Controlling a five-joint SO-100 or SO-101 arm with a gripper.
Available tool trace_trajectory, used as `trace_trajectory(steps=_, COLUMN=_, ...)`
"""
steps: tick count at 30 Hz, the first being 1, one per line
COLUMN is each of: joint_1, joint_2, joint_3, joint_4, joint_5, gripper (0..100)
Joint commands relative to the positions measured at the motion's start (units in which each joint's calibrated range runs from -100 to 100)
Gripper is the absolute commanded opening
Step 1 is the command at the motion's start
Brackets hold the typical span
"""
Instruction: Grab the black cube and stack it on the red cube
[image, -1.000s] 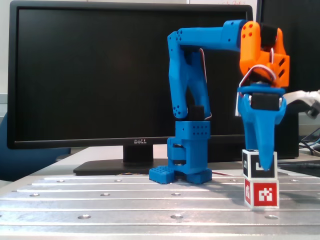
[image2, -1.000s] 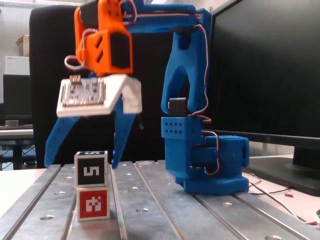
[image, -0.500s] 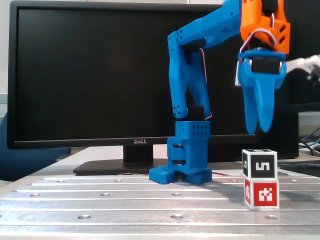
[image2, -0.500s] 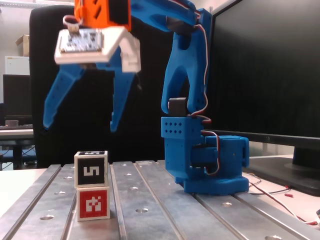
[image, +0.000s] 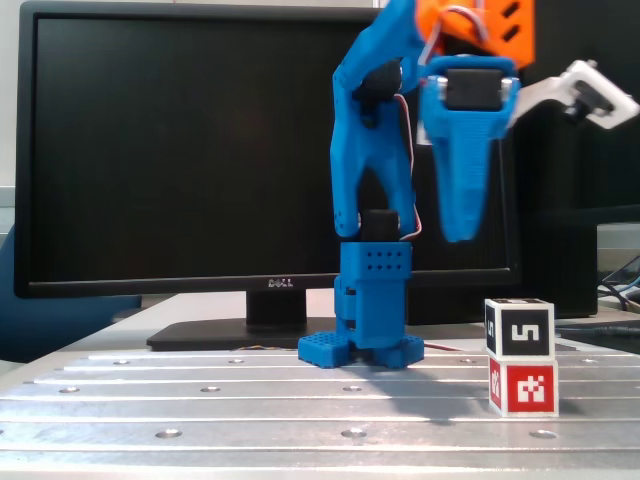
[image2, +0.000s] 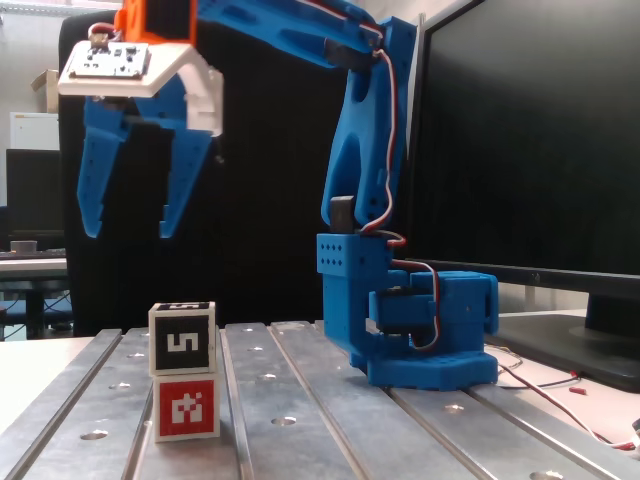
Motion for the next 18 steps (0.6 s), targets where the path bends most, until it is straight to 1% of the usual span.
trace_trajectory(steps=1, joint_1=4.09, joint_2=-1.01, joint_3=-2.22, joint_4=-2.98, joint_5=4.15, gripper=15)
trace_trajectory(steps=5, joint_1=7.41, joint_2=-1.09, joint_3=-2.22, joint_4=-5.89, joint_5=7.68, gripper=8)
trace_trajectory(steps=9, joint_1=10.14, joint_2=-1.17, joint_3=-2.04, joint_4=-8.03, joint_5=9.57, gripper=1)
trace_trajectory(steps=13, joint_1=11.99, joint_2=-1.26, joint_3=-1.50, joint_4=-9.82, joint_5=10.94, gripper=1)
trace_trajectory(steps=18, joint_1=12.43, joint_2=-2.43, joint_3=1.39, joint_4=-13.07, joint_5=10.94, gripper=1)
